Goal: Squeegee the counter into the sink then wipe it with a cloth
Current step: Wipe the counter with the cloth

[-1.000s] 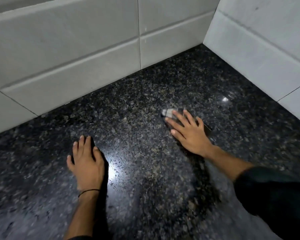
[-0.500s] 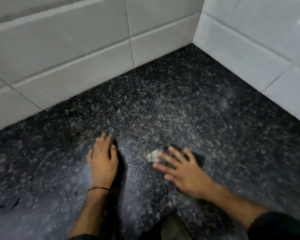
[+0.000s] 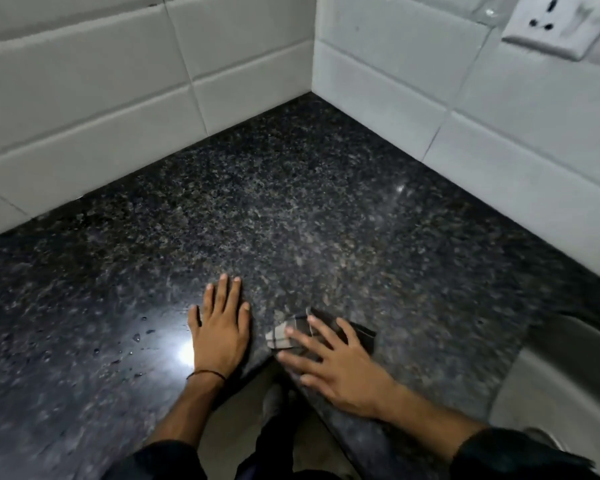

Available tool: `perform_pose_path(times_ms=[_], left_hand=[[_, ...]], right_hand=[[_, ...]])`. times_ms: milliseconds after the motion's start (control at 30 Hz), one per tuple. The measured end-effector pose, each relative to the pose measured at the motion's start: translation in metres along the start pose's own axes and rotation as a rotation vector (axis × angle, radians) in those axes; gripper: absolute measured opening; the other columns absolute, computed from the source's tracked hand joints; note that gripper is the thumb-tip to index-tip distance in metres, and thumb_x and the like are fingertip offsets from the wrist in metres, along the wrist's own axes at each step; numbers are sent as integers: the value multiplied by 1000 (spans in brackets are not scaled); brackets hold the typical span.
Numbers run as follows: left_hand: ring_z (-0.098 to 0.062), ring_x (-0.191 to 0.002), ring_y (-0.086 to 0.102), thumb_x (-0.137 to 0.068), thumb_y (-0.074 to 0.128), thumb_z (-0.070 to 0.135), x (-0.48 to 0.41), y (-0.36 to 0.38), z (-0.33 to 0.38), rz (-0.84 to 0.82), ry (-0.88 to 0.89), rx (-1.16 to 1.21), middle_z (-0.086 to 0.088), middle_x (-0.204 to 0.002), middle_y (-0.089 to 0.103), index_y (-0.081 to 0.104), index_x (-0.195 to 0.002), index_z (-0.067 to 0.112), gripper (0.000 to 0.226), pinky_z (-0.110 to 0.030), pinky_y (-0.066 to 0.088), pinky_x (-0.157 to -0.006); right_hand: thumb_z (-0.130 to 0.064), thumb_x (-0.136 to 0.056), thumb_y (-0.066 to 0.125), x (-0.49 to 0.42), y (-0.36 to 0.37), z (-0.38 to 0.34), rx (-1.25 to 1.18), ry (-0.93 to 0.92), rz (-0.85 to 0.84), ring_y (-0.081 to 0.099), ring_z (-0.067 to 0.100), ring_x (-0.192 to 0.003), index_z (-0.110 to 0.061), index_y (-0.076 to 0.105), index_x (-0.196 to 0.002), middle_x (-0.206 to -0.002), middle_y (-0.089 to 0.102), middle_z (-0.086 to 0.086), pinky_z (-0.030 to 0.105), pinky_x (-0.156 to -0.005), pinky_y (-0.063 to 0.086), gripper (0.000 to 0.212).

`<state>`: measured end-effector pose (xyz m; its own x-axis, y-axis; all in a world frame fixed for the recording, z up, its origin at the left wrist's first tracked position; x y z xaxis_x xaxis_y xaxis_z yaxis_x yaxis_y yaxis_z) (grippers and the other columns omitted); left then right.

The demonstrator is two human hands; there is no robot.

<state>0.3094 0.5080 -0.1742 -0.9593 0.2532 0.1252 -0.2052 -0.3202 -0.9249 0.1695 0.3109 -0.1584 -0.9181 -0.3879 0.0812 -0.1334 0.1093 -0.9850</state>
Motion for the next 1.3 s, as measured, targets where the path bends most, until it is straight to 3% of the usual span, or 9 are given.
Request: perform_pose_path(times_ms=[133, 300, 367, 500, 600, 833, 1067, 1133, 1300], left_hand=[[-19, -152, 4, -103, 27, 43, 7, -5, 16, -27, -5, 4, 7, -165, 8, 19, -155, 32, 53, -53, 6, -119], [-20, -152, 7, -103, 31, 40, 30, 5, 73, -60, 193, 23, 5, -164, 12, 26, -153, 27, 52, -51, 9, -120], [-21, -152, 5, -103, 28, 42, 34, 17, 90, -97, 222, 6, 5, -165, 11, 23, -154, 28, 53, -51, 8, -121], [-30, -149, 18, -96, 20, 47, 35, 31, 106, -38, 175, -63, -2, -162, 24, 32, -151, 26, 61, -54, 11, -118], [-31, -146, 25, -93, 25, 47, 35, 29, 109, -18, 165, -80, -2, -159, 31, 38, -148, 24, 61, -57, 7, -116], [-25, -140, 38, -97, 50, 28, 0, 20, 132, -13, 315, 48, -5, -153, 41, 54, -134, 17, 39, -55, 18, -114], [-25, -141, 36, -98, 44, 33, -87, 34, 180, 35, 459, 29, -3, -155, 37, 49, -136, 17, 42, -52, 25, -110], [-26, -146, 28, -100, 38, 41, -109, 40, 187, 18, 464, -44, -2, -160, 29, 40, -144, 18, 50, -55, 21, -113], [-21, -151, 11, -100, 26, 50, -131, 58, 188, -49, 465, -104, 5, -164, 14, 22, -154, 30, 58, -56, 12, -117]], right_hand=[[-55, -101, 14, 55, -7, 106, 48, 419, 53, 10, 22, -150, -55, 11, -149, -163, 12, -15, 62, -108, 24, 48], [-49, -103, 23, 89, -28, 162, -252, 1178, 147, -11, 27, -150, -47, 10, -153, -164, -4, -12, 65, -114, 4, 52], [-49, -102, 24, 81, -21, 126, -204, 1078, 136, -11, 28, -150, -46, 9, -153, -164, -5, -11, 65, -114, 4, 53], [-54, -103, 21, 99, -7, 46, -149, 495, 57, -10, 20, -151, -52, 8, -151, -163, -6, -19, 56, -117, 0, 50], [-56, -103, 21, 133, -14, 73, -91, 283, -21, -9, 14, -151, -57, 7, -148, -161, -6, -25, 46, -118, -5, 47], [-63, -97, 14, 110, -34, 210, -278, 1260, 173, -4, 20, -151, -51, 14, -150, -164, 2, -16, 55, -116, 4, 55], [-52, -104, 24, 54, -29, 155, -163, 520, 45, -6, 14, -151, -53, 10, -150, -162, -4, -22, 42, -115, 5, 49], [-56, -102, 26, 77, -30, 182, -98, 551, 71, 2, 15, -151, -55, 14, -149, -162, 3, -22, 43, -116, 11, 49], [-60, -98, 28, 98, -39, 288, -141, 1449, 249, 9, 29, -149, -45, 22, -151, -163, 14, -2, 57, -116, 14, 56]])
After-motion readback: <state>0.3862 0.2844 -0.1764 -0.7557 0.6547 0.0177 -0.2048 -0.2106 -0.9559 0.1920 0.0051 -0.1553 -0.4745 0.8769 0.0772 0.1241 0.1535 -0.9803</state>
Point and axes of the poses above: each hand's wrist, its own x-axis away from the middle knuckle, its own y-axis out of the palm, z = x × y, the point moved 2 cm from there along -x, towards the middle knuckle
